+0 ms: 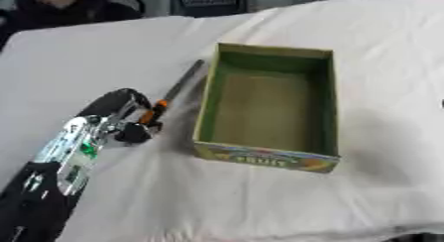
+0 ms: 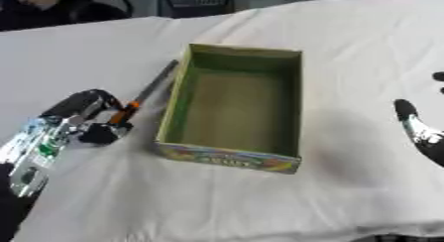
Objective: Pick up objects on the table and place them in the box.
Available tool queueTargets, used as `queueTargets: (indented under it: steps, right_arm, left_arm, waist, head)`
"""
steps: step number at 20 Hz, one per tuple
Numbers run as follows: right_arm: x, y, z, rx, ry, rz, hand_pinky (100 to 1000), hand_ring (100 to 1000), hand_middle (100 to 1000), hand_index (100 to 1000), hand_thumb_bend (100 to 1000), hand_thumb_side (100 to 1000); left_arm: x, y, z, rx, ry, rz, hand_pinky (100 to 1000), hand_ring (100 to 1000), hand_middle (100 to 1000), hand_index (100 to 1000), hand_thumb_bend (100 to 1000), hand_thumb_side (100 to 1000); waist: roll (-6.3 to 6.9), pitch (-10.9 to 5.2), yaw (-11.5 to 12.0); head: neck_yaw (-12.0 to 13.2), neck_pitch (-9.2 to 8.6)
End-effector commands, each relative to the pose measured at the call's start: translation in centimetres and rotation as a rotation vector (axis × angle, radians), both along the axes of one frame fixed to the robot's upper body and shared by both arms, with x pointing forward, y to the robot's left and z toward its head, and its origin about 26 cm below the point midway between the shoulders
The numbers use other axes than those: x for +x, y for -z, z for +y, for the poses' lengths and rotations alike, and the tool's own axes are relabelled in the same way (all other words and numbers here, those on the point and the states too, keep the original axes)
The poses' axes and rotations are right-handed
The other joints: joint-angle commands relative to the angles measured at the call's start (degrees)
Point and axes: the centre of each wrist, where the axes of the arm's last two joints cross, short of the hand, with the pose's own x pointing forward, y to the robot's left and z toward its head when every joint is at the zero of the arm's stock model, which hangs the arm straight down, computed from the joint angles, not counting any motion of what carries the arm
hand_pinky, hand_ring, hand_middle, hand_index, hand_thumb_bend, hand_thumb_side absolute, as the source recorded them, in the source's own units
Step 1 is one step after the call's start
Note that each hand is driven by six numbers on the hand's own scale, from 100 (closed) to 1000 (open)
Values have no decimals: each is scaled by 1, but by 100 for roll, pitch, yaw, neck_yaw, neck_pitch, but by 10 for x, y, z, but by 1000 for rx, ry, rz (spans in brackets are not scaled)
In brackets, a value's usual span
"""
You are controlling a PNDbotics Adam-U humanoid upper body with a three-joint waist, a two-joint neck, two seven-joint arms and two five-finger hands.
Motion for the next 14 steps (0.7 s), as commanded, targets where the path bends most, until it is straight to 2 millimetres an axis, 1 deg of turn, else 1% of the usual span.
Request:
queueTargets:
  steps: [1, 4, 7, 9, 13, 14]
  right_arm:
    - [-2, -9, -2, -29, 2, -21, 561, 636, 701, 754, 504, 629]
    - [-2, -9, -2, -29, 2, -21, 561, 635, 700, 754, 501, 630]
    - [-2, -9, -2, -29, 1, -18, 561, 636, 701, 755, 500, 630]
    - [-2, -9, -2, -29, 2, -19, 561, 636, 701, 754, 500, 630]
    - [-2, -9, -2, -30, 1, -18, 561, 636, 701, 754, 500, 630]
    - [-2, -9, -2, -29, 1, -18, 561, 636, 701, 754, 500, 630]
  left_arm:
    - [-2, -3, 13, 24, -14, 15, 398, 498, 620, 729, 401, 341]
    - [-3, -5, 15, 13, -22, 4, 299, 412, 547, 702, 380, 337]
    - [-3, -5, 16, -10, -34, -3, 207, 331, 493, 674, 346, 334]
    - [-3, -5, 16, -20, -41, -7, 170, 300, 471, 662, 329, 330]
    - [-2, -7, 15, -32, -48, -19, 128, 265, 444, 639, 310, 320]
    - [-2, -7, 15, -33, -48, -22, 100, 241, 429, 624, 306, 317]
  waist:
    - [-14, -73, 3]
    - [-15, -76, 6]
    - [-19, -72, 13]
    - [-22, -70, 15]
    - [-24, -68, 14]
    - [-24, -69, 12]
  head:
    - [45, 1]
    - [39, 1]
    - [34, 1]
    - [36, 1]
    - [48, 1]
    - [51, 1]
